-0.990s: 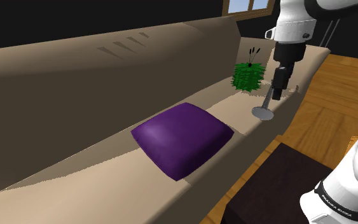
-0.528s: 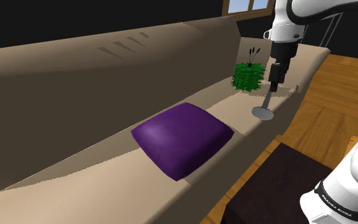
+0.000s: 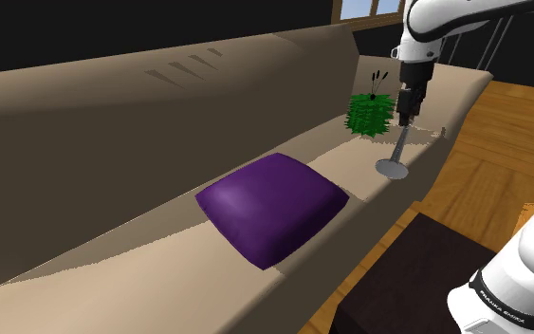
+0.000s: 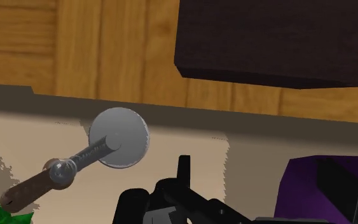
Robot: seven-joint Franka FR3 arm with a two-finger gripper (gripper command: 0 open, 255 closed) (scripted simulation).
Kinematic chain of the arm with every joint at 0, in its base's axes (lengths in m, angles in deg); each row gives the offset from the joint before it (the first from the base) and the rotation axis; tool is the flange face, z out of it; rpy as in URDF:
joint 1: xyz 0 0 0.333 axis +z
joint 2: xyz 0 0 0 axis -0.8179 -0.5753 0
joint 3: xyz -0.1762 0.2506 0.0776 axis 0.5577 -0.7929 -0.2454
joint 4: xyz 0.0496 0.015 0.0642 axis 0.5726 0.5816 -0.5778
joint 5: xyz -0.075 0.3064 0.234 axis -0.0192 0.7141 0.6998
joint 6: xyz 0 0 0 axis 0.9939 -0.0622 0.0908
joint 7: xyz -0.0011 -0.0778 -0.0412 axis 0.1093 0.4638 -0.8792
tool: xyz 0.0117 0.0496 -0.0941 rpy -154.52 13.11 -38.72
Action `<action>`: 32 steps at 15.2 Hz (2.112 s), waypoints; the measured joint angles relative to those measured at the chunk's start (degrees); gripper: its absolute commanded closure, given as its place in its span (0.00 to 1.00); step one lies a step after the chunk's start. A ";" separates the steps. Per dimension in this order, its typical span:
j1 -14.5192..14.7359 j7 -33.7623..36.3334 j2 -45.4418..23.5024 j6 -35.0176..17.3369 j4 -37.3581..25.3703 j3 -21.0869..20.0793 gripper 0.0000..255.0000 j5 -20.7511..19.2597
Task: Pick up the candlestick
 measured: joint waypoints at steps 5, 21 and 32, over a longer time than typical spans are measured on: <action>-1.96 -4.16 -8.38 -2.56 -5.85 3.88 0.00 -1.18; -6.77 -12.78 -28.63 -8.91 -19.52 10.14 0.00 0.98; -6.74 -12.59 -28.91 -10.20 -18.59 10.09 1.00 1.07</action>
